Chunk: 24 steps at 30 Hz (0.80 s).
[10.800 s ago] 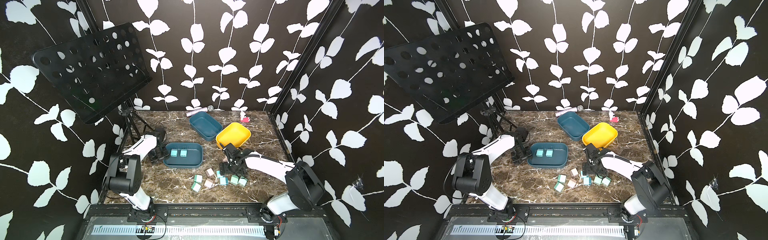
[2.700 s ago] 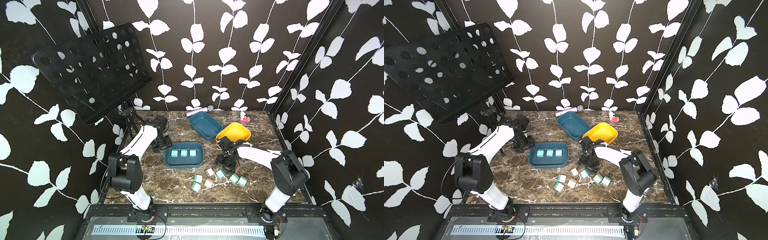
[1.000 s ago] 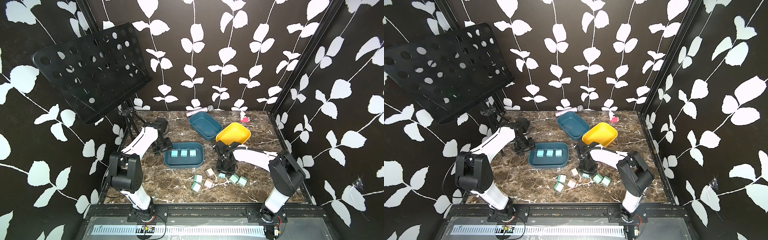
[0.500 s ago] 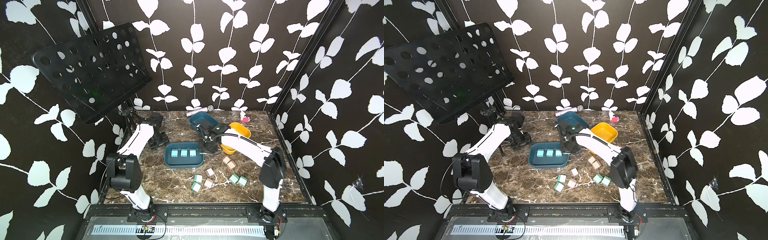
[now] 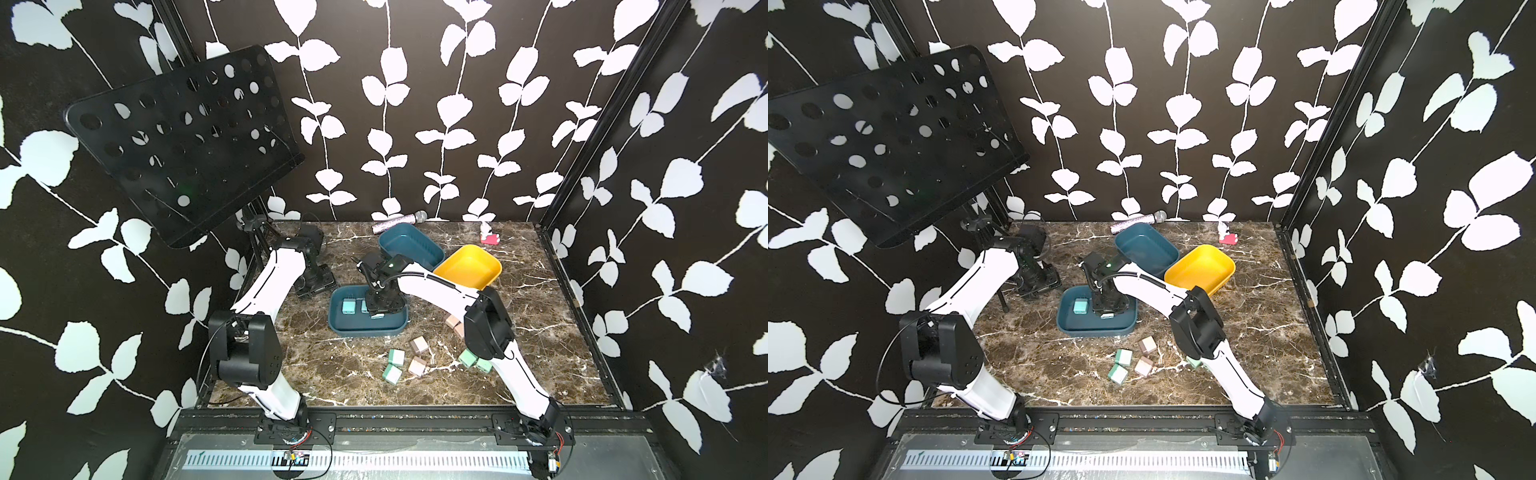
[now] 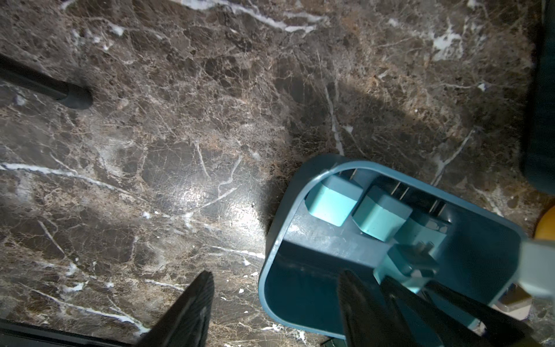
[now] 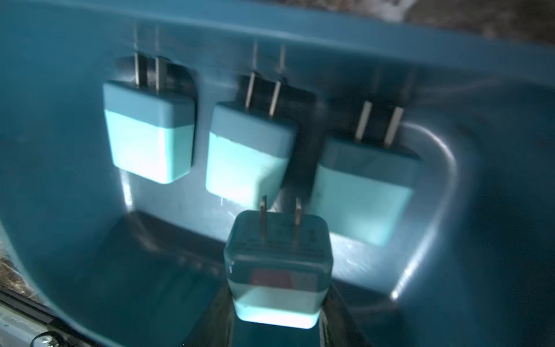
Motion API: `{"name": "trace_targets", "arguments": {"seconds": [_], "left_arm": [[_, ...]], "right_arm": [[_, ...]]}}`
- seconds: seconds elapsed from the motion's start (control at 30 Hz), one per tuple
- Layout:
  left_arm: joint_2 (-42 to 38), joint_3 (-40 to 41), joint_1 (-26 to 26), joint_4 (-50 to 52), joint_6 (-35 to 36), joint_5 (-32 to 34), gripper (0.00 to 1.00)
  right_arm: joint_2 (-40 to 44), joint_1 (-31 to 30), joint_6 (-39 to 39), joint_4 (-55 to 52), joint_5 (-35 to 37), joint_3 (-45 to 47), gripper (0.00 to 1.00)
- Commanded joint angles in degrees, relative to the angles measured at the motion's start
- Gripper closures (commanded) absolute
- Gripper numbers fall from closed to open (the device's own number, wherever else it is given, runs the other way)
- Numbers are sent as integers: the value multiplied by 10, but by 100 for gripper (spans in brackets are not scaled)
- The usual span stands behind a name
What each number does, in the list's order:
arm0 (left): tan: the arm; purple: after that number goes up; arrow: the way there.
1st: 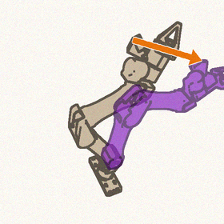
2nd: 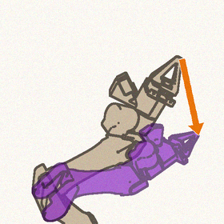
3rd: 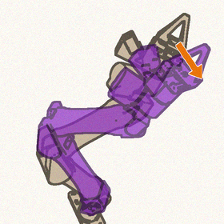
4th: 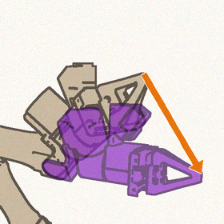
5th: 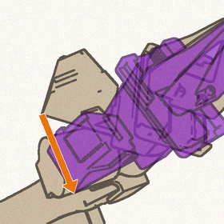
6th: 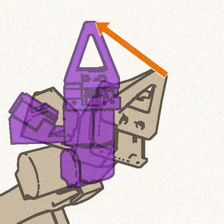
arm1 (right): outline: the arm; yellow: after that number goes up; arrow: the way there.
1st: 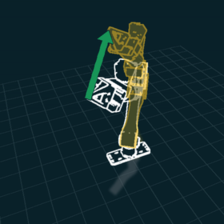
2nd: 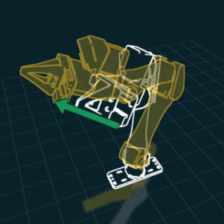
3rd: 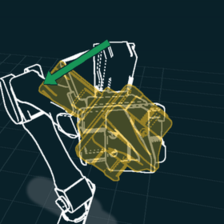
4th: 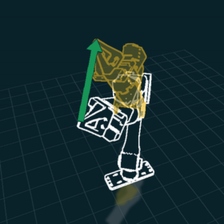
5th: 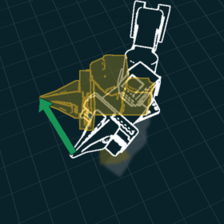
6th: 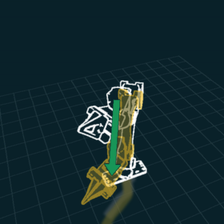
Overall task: Place the plugs by color into the storage box
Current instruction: Place the plug in the storage box.
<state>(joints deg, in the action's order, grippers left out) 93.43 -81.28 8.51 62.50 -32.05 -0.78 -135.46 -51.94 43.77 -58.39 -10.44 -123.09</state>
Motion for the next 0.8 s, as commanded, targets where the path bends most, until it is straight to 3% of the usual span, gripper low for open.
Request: {"name": "trace_targets", "arguments": {"seconds": [0.0, 0.6, 0.77], "left_arm": [[-31, 10, -2, 14, -6, 3, 33], [-14, 74, -2, -24, -22, -39, 32], [9, 81, -2, -24, -11, -47, 32]], "right_arm": [[-12, -4, -13, -35, -7, -18, 60], [-37, -4, -24, -39, -30, 6, 56], [-39, -4, -24, -33, -35, 19, 48]]}}
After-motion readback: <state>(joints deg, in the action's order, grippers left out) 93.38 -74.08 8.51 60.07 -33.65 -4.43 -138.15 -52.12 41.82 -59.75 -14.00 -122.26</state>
